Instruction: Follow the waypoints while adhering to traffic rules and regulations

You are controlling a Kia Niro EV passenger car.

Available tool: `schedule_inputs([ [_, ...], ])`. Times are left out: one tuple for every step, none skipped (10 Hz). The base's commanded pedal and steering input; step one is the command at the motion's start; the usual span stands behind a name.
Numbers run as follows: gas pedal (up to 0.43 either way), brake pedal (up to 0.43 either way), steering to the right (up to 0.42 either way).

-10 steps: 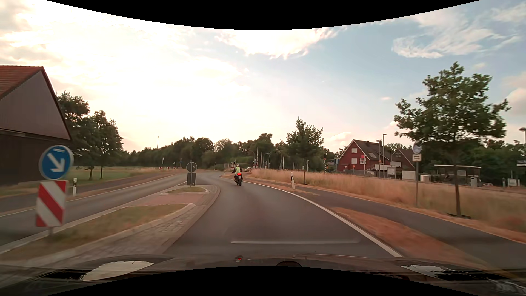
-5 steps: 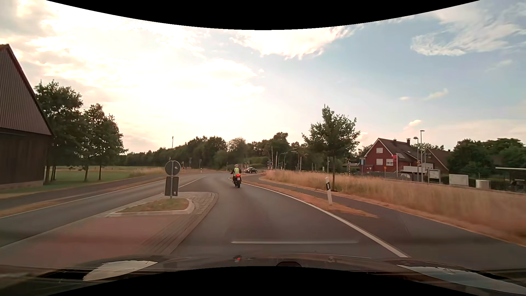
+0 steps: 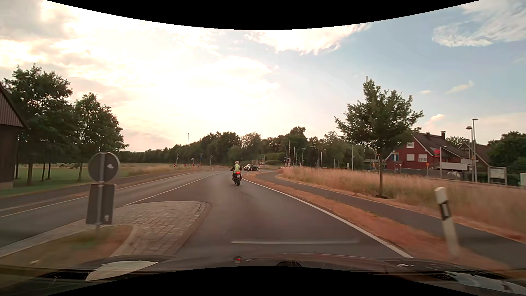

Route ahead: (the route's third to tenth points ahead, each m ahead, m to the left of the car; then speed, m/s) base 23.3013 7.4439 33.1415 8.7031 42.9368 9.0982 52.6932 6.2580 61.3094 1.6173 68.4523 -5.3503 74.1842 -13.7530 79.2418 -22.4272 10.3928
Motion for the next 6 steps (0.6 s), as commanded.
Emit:
schedule_inputs([
  [0.039, 0.000, -0.062],
  [0.039, 0.000, -0.062],
  [0.039, 0.000, -0.062],
  [0.039, 0.000, -0.065],
  [0.039, 0.000, -0.069],
  [0.039, 0.000, -0.069],
])
